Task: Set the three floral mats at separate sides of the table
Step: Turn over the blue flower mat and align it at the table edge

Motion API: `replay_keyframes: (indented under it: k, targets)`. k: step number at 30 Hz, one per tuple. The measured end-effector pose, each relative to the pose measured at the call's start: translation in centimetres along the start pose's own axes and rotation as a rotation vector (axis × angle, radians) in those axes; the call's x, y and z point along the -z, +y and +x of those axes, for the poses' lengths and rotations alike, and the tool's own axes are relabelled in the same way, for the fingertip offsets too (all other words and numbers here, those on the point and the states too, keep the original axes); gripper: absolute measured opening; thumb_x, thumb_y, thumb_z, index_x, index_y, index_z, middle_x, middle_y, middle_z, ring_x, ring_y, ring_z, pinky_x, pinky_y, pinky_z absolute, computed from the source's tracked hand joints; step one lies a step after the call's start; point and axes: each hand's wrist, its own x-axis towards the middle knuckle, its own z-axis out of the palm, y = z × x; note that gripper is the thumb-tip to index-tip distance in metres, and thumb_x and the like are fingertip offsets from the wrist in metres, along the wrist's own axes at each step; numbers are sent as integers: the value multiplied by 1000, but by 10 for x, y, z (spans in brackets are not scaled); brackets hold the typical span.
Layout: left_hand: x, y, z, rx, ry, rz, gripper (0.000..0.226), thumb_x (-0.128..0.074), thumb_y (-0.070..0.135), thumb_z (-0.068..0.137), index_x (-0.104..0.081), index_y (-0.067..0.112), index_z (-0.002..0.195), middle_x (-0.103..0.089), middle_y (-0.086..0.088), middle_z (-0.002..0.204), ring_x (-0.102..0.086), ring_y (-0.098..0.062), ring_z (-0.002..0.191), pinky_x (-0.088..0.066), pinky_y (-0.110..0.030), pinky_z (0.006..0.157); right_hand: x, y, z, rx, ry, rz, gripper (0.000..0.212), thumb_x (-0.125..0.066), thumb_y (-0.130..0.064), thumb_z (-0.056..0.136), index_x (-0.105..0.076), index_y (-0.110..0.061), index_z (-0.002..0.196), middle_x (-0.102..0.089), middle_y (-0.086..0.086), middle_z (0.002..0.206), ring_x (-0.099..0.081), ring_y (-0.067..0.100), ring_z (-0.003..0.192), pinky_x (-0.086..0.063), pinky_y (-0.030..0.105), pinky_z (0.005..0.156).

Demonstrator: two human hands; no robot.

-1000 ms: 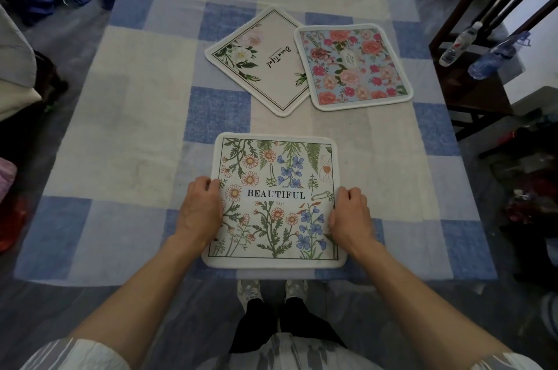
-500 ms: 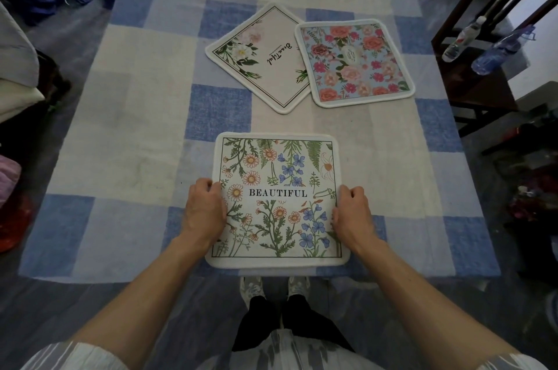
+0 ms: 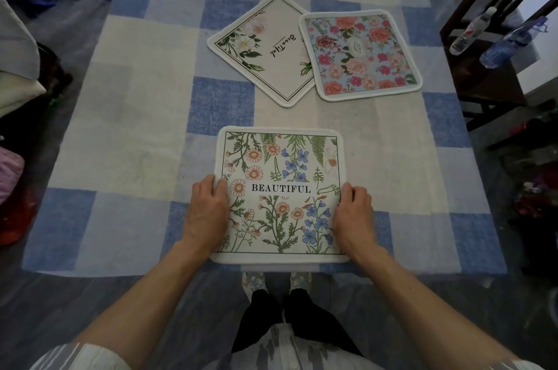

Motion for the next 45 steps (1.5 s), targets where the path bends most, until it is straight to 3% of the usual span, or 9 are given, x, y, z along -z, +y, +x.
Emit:
replay_keyframes:
  k: [10,18,23,28,32,40,45]
  targets:
    - [-5,-1,0,30,22,-59,32,-58,8,91,-54,-4,121,-52,-25,127,-47,-39,111,-52,-48,85,-1,-2,-2,-3,-27,5,66,-61,-13,89,-23,-2,142,-35,17,130,-38,25,109,-46,33,93]
    - [-10,1,-7,42,27,-43,36,-61,5,89,-54,-4,123,-51,-27,129,-46,-39,114,-49,-47,93,-3,4,-2,18,-6,32,65,-68,-15,85,-31,-3,137,-38,19,127,-40,26,107,-48,35,90]
    - [-5,0,-7,33,52,-114,31,-59,9,90,-57,-4,118,-53,-24,126,-46,-37,113,-47,-44,94,2,1,-2,-5,19,110,45,-56,-12,91,-38,-4,132,-41,16,124,-41,25,106,-50,36,88]
    - [4,-4,6,58,42,-168,27,-62,15,88,-62,0,111,-58,-17,117,-51,-29,109,-49,-39,91,11,4,7,-12,-8,124,30,-53,-11,90,-44,-5,118,-41,14,117,-39,21,99,-38,25,79]
    - [8,-4,13,97,41,-217,28,-64,13,84,-64,0,109,-59,-15,109,-54,-27,102,-49,-36,88,10,1,5,-47,-7,130,28,-54,-11,91,-45,-5,117,-41,13,118,-42,22,100,-40,25,78]
    - [7,-1,11,109,43,-216,33,-64,12,85,-62,-4,114,-59,-16,111,-54,-28,104,-49,-35,90,5,0,1,-62,4,163,34,-55,-12,92,-43,-7,123,-40,12,121,-43,21,104,-48,28,83]
    - [8,-1,12,122,15,-213,36,-64,12,85,-61,-4,116,-57,-17,115,-52,-29,106,-49,-37,91,6,1,2,-41,5,155,30,-54,-12,91,-44,-7,119,-40,12,118,-42,21,103,-41,24,79]
